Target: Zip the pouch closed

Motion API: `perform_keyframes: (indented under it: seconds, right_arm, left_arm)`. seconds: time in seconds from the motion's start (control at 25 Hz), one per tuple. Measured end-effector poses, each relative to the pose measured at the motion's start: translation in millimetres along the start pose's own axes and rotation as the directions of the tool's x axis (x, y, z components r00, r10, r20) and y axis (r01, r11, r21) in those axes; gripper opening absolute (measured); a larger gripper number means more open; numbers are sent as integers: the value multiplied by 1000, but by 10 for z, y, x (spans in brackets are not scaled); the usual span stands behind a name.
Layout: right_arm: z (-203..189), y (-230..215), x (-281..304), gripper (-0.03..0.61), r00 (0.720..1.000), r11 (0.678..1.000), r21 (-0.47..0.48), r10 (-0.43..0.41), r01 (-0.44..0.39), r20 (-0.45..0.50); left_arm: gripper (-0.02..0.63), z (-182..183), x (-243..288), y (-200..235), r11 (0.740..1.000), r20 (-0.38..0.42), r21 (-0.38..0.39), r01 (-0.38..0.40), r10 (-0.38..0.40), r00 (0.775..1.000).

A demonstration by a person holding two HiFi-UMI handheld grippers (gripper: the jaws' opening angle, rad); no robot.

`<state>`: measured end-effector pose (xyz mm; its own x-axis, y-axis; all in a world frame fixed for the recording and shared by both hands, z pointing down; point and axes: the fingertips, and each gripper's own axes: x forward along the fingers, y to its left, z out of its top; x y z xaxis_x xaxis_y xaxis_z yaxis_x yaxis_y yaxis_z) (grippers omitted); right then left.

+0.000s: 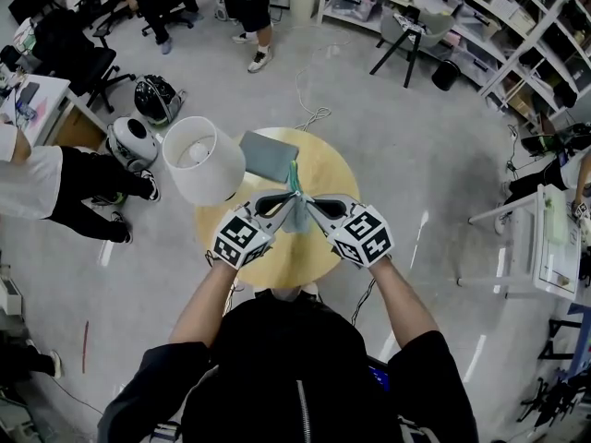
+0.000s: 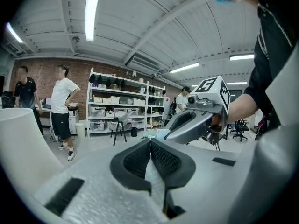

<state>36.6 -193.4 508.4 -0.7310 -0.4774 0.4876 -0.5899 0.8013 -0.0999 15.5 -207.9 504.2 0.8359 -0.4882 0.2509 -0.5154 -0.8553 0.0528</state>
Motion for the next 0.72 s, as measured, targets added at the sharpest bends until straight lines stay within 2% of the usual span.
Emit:
perform_keyframes:
  seconds: [0.72]
  right_arm:
    - [87, -14, -52, 11, 998, 998, 57, -19, 15, 65]
  left_arm:
    - [4, 4, -52, -36, 999, -28, -2, 33, -33, 999]
